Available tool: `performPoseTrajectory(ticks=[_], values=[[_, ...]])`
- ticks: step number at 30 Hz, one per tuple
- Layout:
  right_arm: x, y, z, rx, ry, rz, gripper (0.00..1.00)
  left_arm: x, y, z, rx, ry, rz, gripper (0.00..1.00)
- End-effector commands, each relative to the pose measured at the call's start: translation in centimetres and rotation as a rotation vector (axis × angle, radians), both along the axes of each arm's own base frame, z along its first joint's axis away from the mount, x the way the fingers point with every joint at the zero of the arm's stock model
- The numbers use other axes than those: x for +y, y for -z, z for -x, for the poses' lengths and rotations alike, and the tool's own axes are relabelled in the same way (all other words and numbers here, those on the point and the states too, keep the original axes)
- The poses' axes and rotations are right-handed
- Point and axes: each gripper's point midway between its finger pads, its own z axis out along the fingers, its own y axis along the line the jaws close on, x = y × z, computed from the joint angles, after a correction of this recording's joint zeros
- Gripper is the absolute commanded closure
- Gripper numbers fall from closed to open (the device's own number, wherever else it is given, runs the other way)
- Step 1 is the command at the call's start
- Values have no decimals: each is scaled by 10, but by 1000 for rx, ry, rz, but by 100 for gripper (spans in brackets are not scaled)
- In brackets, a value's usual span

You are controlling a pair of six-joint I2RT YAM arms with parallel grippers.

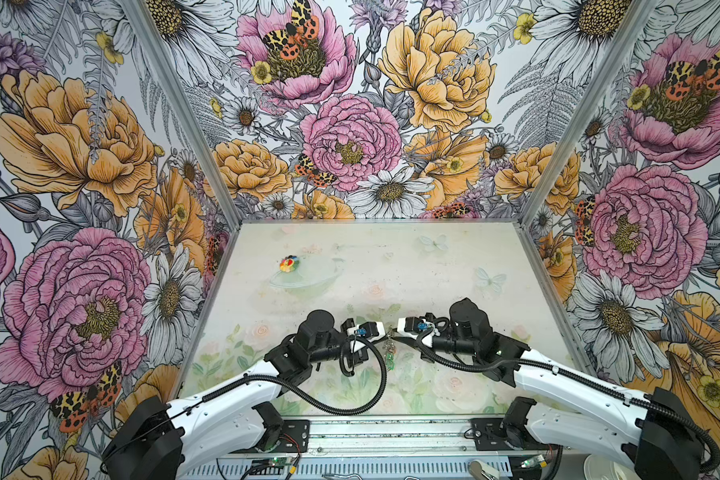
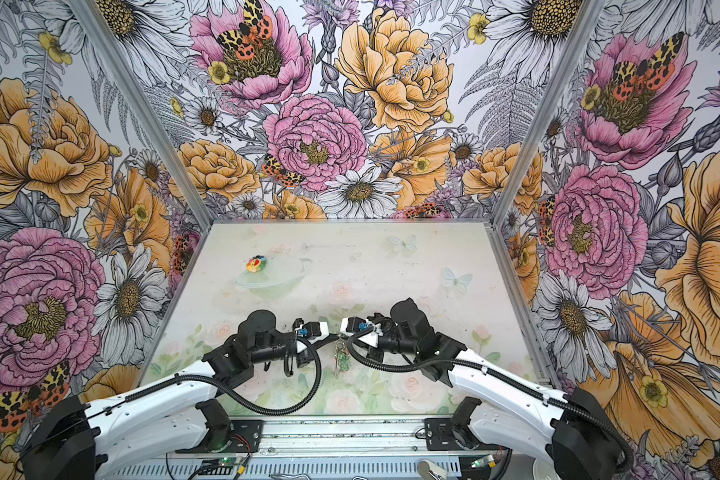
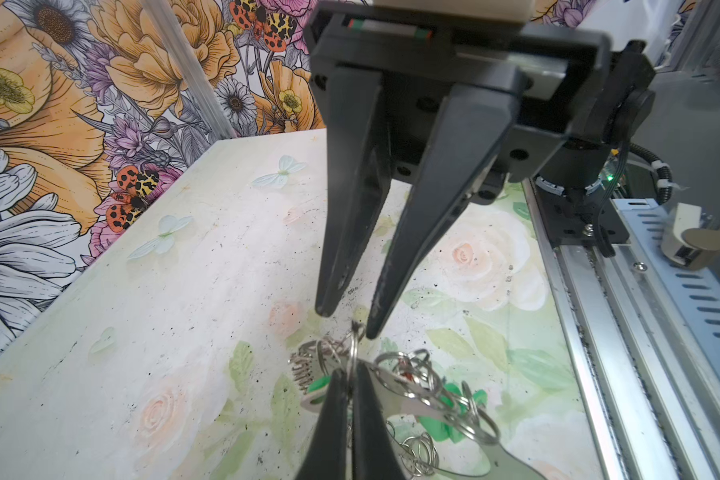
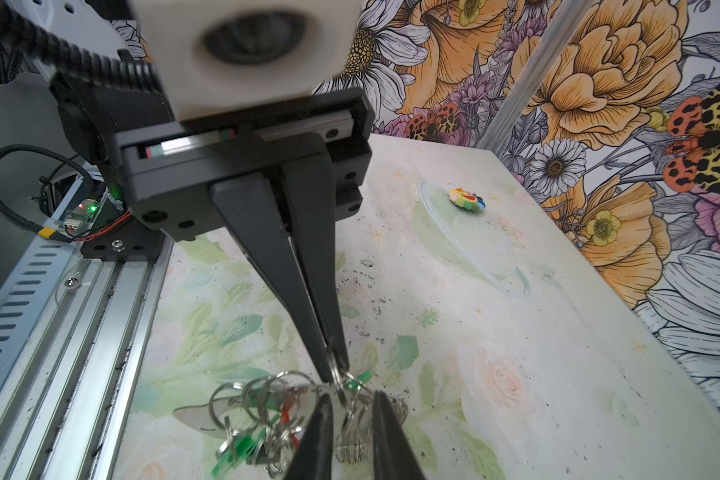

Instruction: Put the keys on the keyring

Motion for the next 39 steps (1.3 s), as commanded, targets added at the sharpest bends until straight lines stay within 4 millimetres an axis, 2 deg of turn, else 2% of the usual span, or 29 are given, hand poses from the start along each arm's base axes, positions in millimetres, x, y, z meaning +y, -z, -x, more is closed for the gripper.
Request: performPoseTrajectory(ticks=[1,6,13,18,22,24,26,27,28,39], values=[[7,-13,3,-28,-42,-23,81,-9,-18,5,-14,50,41,100],[11,-13,8,-21,-72,-27,83,-11,-16,7,-5,63,36,100],[13,-11,11,-14,-90,-20,98,-11,-13,6,4,60,31,100],[12,-8,14,-15,-105,-3,100,-9,-15,3,-6,42,33,100],[8,-19,5,-34,-47,-39,100,-3,-16,-1,-23,6,66,100],[6,-29,3,-32,-30,-86,100,1,-19,-3,-30,-10,101,93],[8,-38,9,-24,-50,-139,100,3,-22,-3,-34,-14,126,91],[4,-42,3,-19,-37,-163,100,4,-23,-3,-37,-15,134,90],[6,-46,6,-13,-55,-184,100,4,-24,-3,-37,-17,137,89],[7,-62,14,-28,-92,-315,100,6,-28,-5,-32,-21,162,83]])
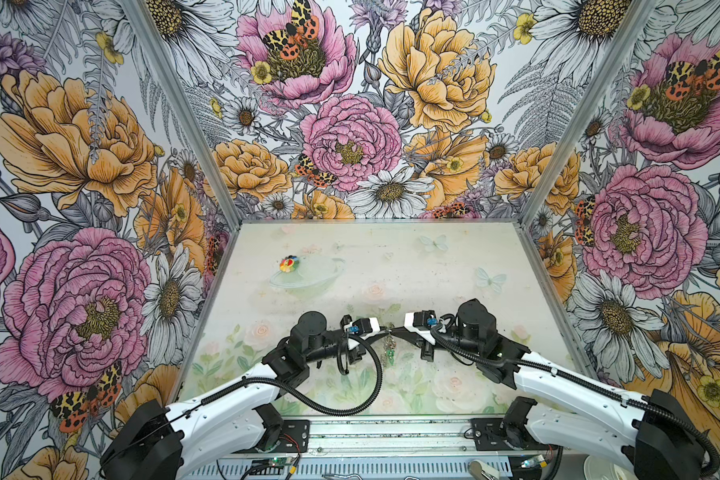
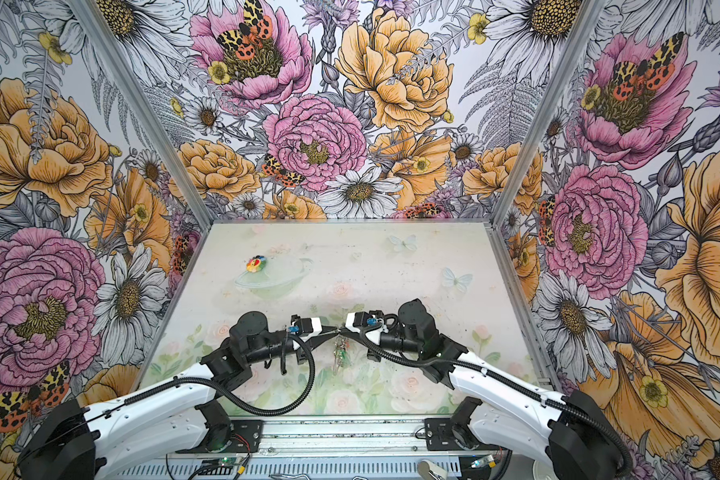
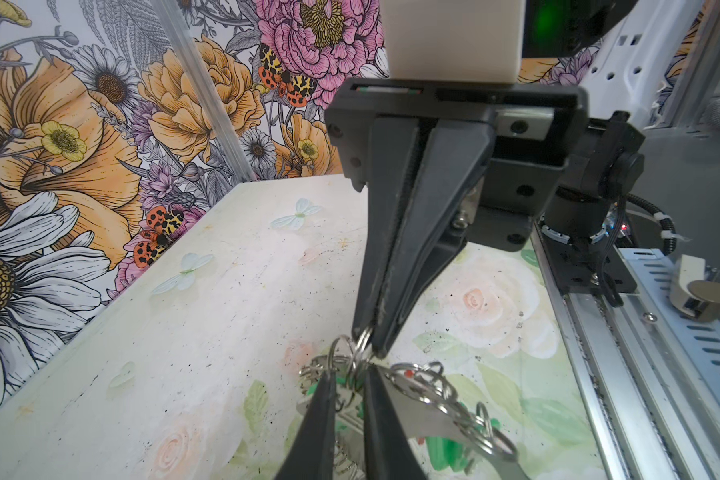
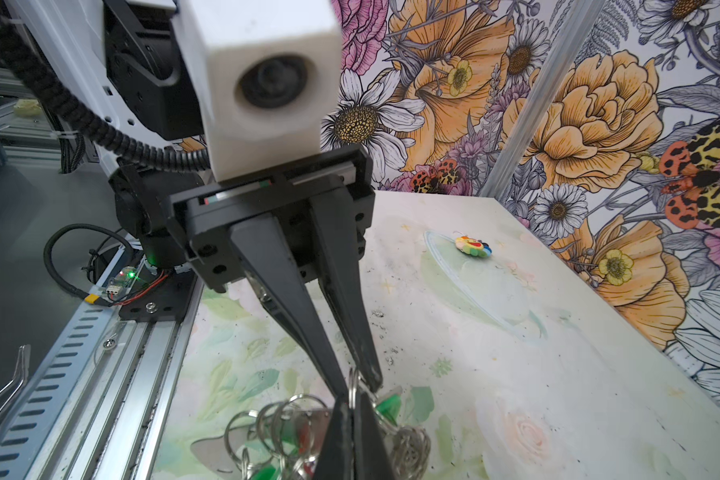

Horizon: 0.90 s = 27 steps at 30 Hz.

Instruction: Put the keys on the keyring

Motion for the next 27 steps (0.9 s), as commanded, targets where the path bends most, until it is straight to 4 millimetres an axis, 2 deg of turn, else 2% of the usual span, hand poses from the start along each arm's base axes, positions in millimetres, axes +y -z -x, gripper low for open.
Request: performPoseTrajectory(ticks=[1,5,10,17,27], values=[[-1,-38,8,-74,-34,-146,100,3,-2,0,11,5,29,83],[-1,-46,8,-90,-33,-205,100,2,-3,2,18,20,37,81],[2,-47,9,-104,-55,-257,100,2,-11,3,11,32,77,79],[5,-34,4,-108,-41,-233,100,5,-20,5,5,39,122,78],[6,-31,-1,-103,-20,-240,100,3,-23,15,15,98,152,76]])
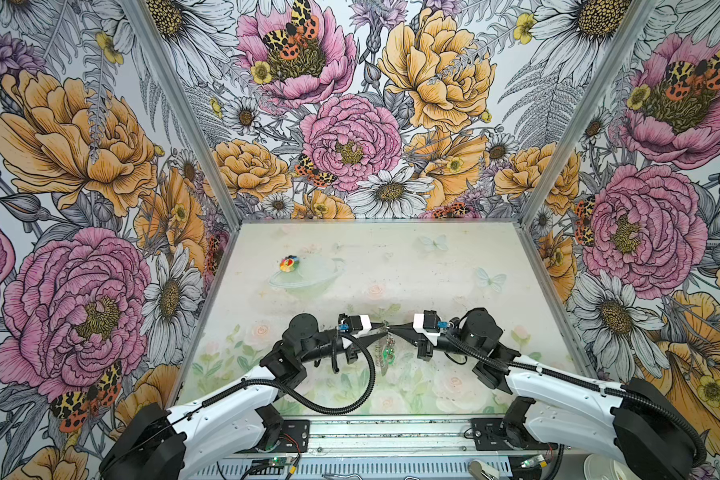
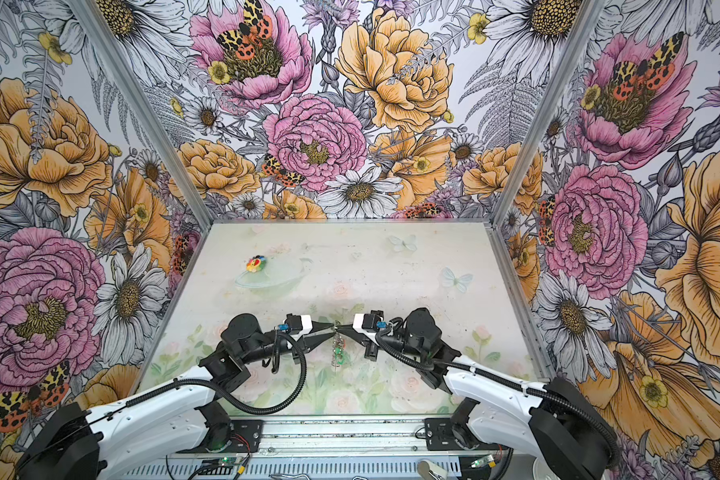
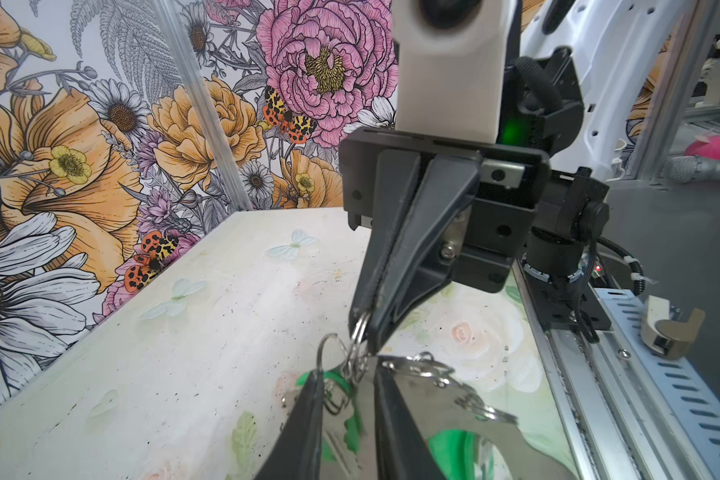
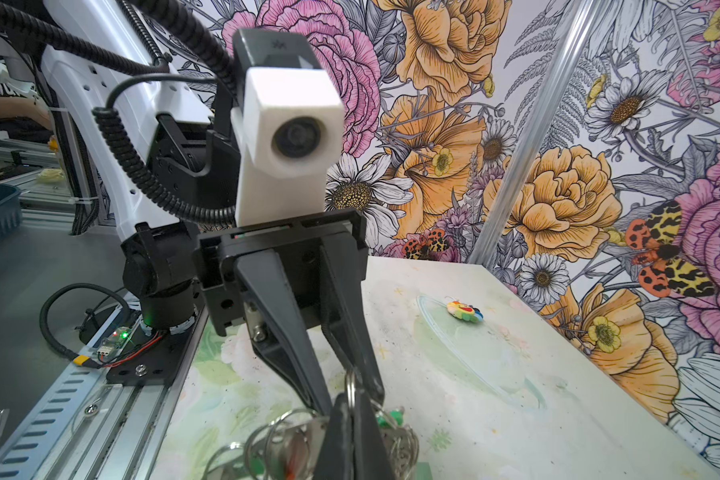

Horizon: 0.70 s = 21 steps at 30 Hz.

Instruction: Put the keys on the keyring

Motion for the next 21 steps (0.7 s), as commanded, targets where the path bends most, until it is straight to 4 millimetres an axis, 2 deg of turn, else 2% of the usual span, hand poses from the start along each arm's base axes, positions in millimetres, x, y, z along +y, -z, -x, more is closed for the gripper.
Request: performPoseTrajectory(ticks=[1,4,11,15,18,21], values=[[2,-15,0,-36,-2,-53,100,-1,-8,8,-1,51,39,76],[3,-13,0,-35,-3,-53,100,-2,-9,8,0,54,46,78],[4,-14,0,-36,-6,-63,100,-3,-3,4,16,37,23,92],[4,-8,1,-37,1,-50,100,-1,-3,-2,16,4,19,99],[3,1,3,-38,-6,11,100,-1,-2,-5,13,-17,4,100],[-4,14,4,-43,13,129,85,-1,6,-9,11,-49,-47,100]])
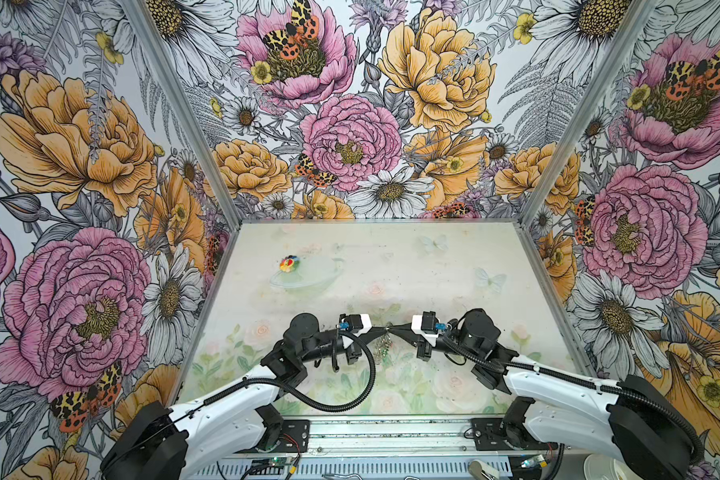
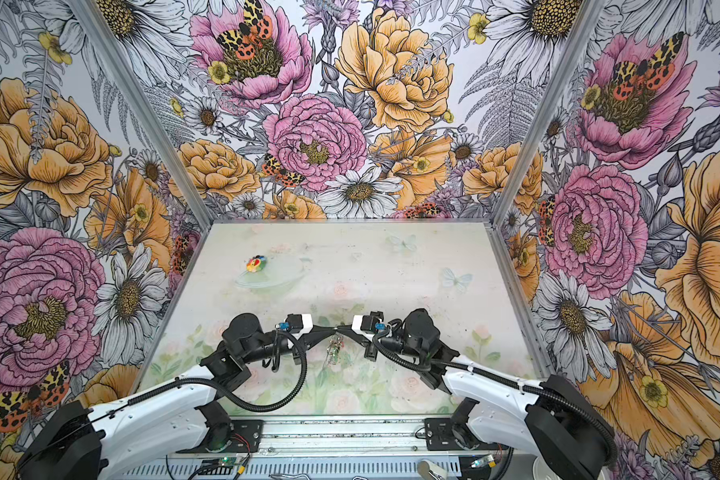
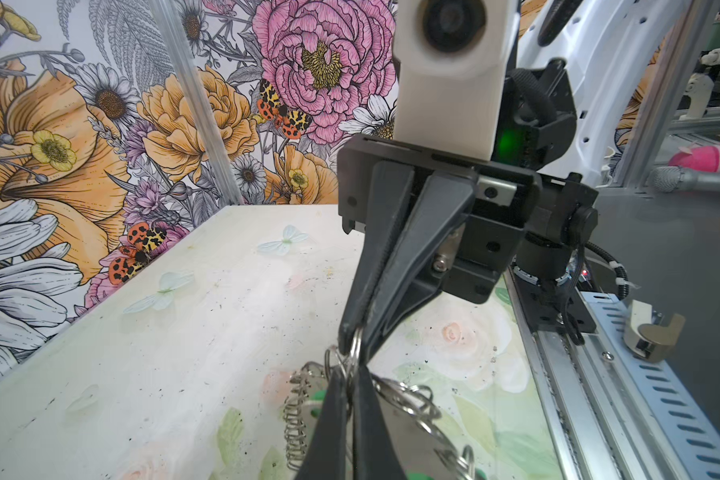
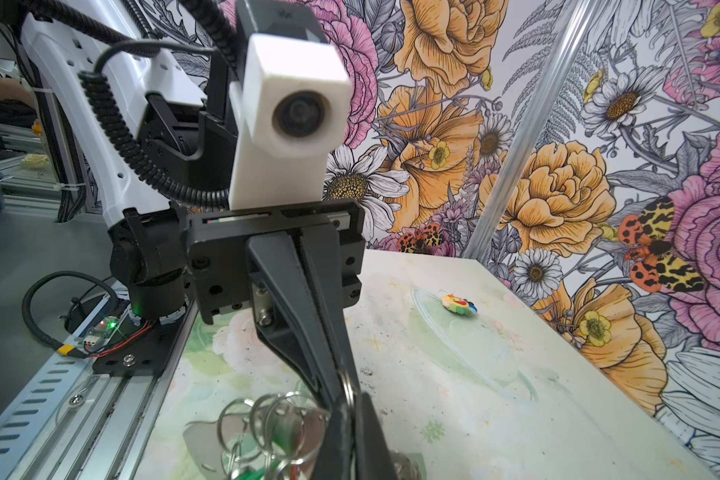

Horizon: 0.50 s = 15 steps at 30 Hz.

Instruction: Put the keys on the keyring

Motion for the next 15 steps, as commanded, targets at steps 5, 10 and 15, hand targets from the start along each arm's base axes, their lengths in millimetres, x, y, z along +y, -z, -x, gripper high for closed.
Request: performPoseTrajectory(ticks=[5,10,15], values=[[-15,12,-4,-7,62,240,79,-1,13,-12,-63,-83,-159,100],[-15,14,-6,-14,70,285,80,-5,10,-8,-82,-69,-181,100],[-11,12,-5,-12,45,294,80,-6,12,-4,-80,-51,-186,100]])
